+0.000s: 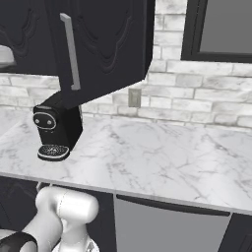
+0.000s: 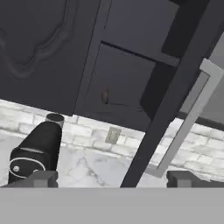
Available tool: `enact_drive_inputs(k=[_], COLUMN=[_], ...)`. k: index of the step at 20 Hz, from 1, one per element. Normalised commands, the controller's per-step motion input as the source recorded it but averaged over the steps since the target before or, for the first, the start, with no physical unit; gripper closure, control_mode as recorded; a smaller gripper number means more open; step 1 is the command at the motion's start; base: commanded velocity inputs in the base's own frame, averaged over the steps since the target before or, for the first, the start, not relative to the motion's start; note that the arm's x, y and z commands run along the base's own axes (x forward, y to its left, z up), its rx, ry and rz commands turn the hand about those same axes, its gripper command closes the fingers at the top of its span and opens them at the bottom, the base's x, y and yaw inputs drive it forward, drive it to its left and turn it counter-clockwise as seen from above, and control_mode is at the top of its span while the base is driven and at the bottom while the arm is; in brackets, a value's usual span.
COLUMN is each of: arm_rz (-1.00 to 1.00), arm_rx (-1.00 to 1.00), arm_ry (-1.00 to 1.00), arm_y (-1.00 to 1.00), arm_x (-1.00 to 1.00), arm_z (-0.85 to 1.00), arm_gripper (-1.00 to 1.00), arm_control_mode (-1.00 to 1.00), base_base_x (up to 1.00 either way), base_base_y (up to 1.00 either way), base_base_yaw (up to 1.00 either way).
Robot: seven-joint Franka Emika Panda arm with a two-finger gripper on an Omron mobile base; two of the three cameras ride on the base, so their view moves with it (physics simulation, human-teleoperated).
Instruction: Open the cabinet and move the ladle to the pot. Then close the cabinet.
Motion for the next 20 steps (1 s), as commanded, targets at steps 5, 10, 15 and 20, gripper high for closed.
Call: enact_drive_inputs(k=[5, 10, 15, 20], arm_rz=[0.03, 0.0, -0.01, -0.04], arm_rx=[-0.78, -0.57, -0.46, -0.26], arm_ry=[0.55, 0.18, 0.29, 0.13], arm_y=[0.32, 0.03, -0.06, -0.45], arm_x=[0.29, 0.25, 0.55, 0.44], arm_z=[-0.34, -0.28, -0.36, -0.47], arm_gripper=[-1.0, -1.0, -1.0, -1.0], arm_control_mode=[-1.0, -1.0, -1.0, -1.0], base_base_x=[0.0, 0.0, 0.0, 0.0], base_base_y=[0.0, 0.0, 0.0, 0.0], base_base_yaw=[0.0, 0.0, 0.0, 0.0])
